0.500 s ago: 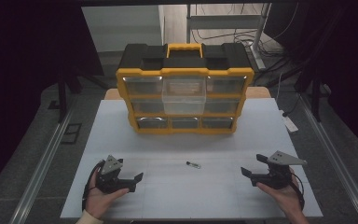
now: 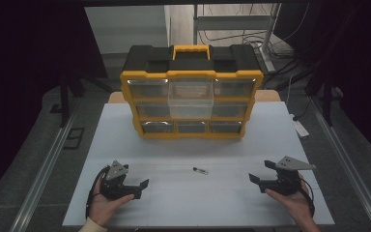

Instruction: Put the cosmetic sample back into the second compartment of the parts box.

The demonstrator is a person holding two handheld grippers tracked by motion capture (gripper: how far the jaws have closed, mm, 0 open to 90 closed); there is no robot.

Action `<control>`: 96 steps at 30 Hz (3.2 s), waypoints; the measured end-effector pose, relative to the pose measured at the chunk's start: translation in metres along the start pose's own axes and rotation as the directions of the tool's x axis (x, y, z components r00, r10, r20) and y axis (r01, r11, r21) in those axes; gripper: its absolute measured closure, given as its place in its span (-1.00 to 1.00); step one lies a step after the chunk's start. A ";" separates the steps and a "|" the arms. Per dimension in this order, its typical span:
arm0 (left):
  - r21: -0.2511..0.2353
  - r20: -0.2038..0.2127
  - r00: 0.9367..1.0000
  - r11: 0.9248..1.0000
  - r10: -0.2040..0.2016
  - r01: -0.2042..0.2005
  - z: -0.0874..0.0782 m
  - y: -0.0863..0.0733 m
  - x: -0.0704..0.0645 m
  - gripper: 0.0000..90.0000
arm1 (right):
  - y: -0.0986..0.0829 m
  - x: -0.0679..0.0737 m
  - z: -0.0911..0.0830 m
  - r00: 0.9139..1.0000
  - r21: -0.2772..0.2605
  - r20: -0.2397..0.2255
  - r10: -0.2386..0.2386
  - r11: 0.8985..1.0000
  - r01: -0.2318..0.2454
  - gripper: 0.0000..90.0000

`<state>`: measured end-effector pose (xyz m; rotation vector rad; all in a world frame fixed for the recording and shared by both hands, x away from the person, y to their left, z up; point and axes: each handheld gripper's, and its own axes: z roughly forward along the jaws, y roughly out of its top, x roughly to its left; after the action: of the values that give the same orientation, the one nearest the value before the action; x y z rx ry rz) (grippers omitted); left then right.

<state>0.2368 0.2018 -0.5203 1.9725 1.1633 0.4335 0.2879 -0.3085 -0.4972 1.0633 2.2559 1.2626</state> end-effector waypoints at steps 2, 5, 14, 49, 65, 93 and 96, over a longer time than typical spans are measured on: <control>-0.001 0.001 1.000 1.000 0.000 0.000 0.000 0.000 0.000 -0.87 | 0.000 0.000 0.000 1.000 -0.002 -0.003 -0.001 1.000 0.001 -0.63; -0.004 0.003 1.000 1.000 -0.005 0.005 0.000 0.000 0.001 -0.87 | 0.001 0.000 0.000 1.000 0.000 -0.007 -0.002 1.000 0.002 -0.62; -0.006 0.008 1.000 1.000 -0.021 0.021 0.001 0.002 0.005 -0.87 | 0.003 0.000 0.002 1.000 -0.006 -0.019 0.005 1.000 -0.005 -0.60; -0.019 0.019 1.000 1.000 0.009 -0.009 -0.001 0.006 0.002 -0.86 | 0.039 0.017 0.015 0.995 0.039 -0.077 -0.067 0.997 0.070 -0.57; -0.018 0.022 1.000 1.000 0.017 -0.016 0.000 0.007 0.001 -0.85 | 0.057 0.037 0.039 0.984 0.088 -0.127 -0.128 0.986 0.140 -0.57; -0.004 0.018 0.999 0.999 0.033 -0.033 0.004 0.007 -0.001 -0.84 | 0.081 0.070 0.080 0.955 0.152 -0.213 -0.204 0.959 0.239 -0.57; -0.004 0.020 0.999 0.999 0.035 -0.035 0.004 0.007 -0.001 -0.84 | 0.082 0.072 0.082 0.955 0.157 -0.214 -0.207 0.957 0.243 -0.57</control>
<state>0.2432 0.1975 -0.5172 1.9919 1.1161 0.4331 0.3266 -0.1802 -0.4690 0.7356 2.5974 1.1250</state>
